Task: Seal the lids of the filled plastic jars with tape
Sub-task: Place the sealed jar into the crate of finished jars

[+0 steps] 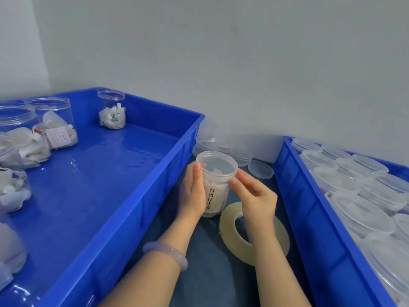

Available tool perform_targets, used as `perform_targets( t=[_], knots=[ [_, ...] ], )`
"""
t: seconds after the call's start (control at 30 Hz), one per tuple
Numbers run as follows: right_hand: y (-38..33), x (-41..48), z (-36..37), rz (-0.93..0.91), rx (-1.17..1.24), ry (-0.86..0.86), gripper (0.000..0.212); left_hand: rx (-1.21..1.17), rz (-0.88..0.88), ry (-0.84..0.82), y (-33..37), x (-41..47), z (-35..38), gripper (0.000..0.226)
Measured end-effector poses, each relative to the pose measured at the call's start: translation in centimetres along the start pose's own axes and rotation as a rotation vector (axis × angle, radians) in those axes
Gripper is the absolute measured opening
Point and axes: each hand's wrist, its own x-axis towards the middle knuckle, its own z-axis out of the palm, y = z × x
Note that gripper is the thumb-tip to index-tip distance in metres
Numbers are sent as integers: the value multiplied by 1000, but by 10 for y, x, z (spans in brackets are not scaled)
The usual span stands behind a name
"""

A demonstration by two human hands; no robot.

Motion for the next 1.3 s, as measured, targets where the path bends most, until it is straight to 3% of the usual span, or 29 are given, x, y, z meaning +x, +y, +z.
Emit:
perform_targets(
  t=[0.37, 0.6, 0.83, 1.13, 1.3],
  knots=[
    [-3, -2, -5, -138, -215, -24, 35, -12, 23, -22, -4, 1, -2, 70],
    [-6, 0, -7, -114, -226, -43, 21, -14, 37, -31, -4, 2, -3, 65],
    [-14, 8, -28, 30, -130, -263, 12, -24, 35, -66, -3, 2, -5, 63],
    [-5, 15, -13, 71, -186, -48, 14, -47, 61, -113, 0, 1, -8, 66],
    [2, 14, -17, 224, -5, 15, 6, -70, 38, -163, -2, 0, -11, 61]
  ],
)
